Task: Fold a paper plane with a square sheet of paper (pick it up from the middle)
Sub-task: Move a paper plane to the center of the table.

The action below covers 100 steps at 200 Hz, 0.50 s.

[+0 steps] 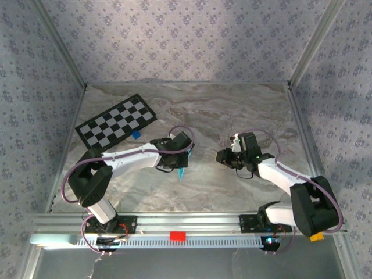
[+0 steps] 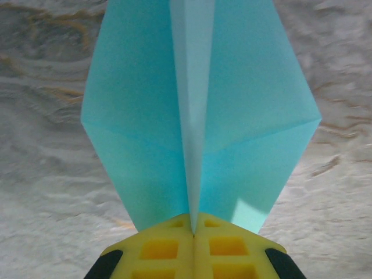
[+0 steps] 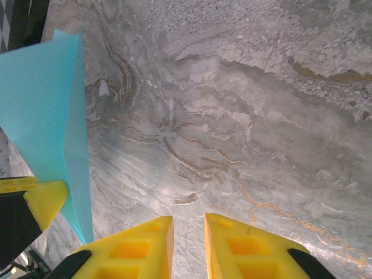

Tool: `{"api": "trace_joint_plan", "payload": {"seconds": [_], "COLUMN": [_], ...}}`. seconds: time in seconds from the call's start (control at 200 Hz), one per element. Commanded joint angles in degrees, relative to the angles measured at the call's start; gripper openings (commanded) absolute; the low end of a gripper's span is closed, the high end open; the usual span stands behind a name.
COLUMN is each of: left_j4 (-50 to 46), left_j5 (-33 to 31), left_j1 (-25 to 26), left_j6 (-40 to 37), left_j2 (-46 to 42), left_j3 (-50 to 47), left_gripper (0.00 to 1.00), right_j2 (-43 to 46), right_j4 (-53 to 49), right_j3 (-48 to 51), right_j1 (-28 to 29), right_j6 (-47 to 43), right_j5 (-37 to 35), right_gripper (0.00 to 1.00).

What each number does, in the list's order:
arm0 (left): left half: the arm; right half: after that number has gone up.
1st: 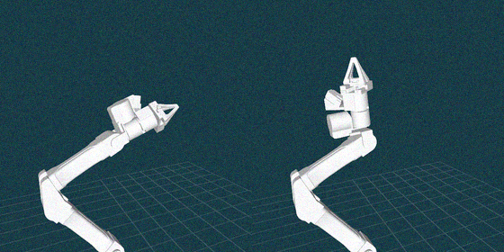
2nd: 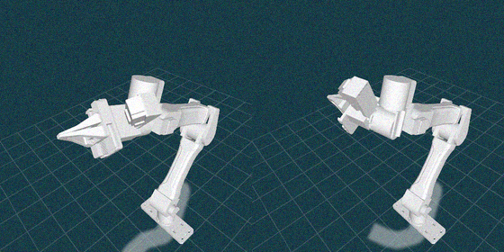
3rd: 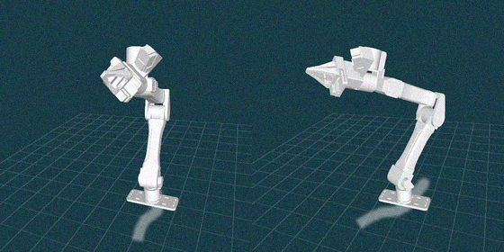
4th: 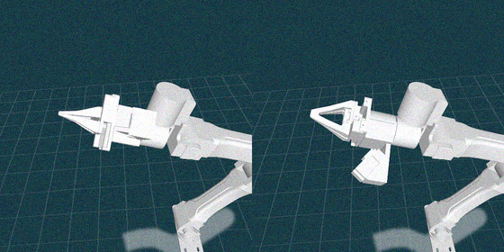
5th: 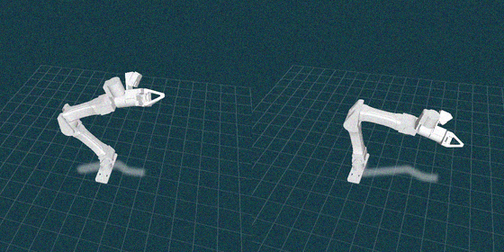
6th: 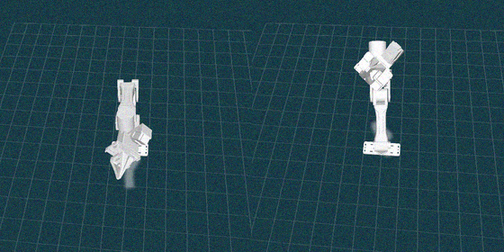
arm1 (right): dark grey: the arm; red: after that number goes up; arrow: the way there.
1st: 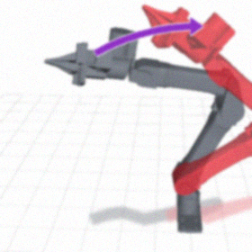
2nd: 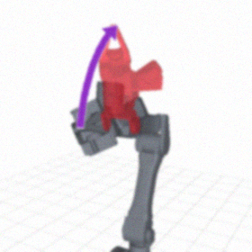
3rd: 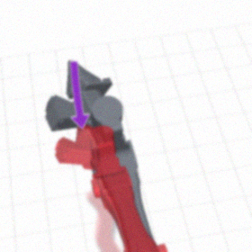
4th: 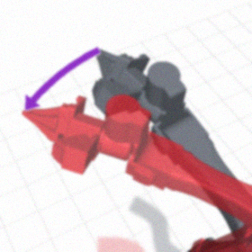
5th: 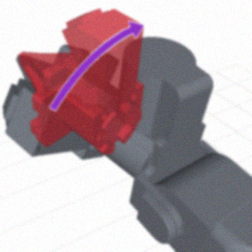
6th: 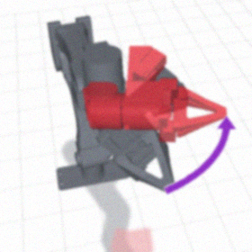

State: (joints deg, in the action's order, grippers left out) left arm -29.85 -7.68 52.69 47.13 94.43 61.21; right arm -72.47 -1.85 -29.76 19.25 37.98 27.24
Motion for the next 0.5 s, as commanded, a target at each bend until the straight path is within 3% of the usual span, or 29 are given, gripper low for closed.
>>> {"api": "trace_joint_plan", "payload": {"seconds": [0.0, 0.495], "left_j4": [-5.10, -2.34], "left_j5": [-3.13, -0.58], "left_j1": [0.55, 0.58], "left_j6": [-1.21, -0.76], "left_j2": [-0.11, 3.06], "left_j3": [1.86, 1.28], "left_gripper": [0.01, 0.04], "right_j2": [0.31, -0.52], "right_j4": [-1.66, -1.01], "right_j3": [0.67, 0.76], "right_j1": [-0.01, 0.27], "right_j6": [0.86, 1.57], "right_j5": [-1.31, -1.04], "right_gripper": [0.22, 0.23]}}
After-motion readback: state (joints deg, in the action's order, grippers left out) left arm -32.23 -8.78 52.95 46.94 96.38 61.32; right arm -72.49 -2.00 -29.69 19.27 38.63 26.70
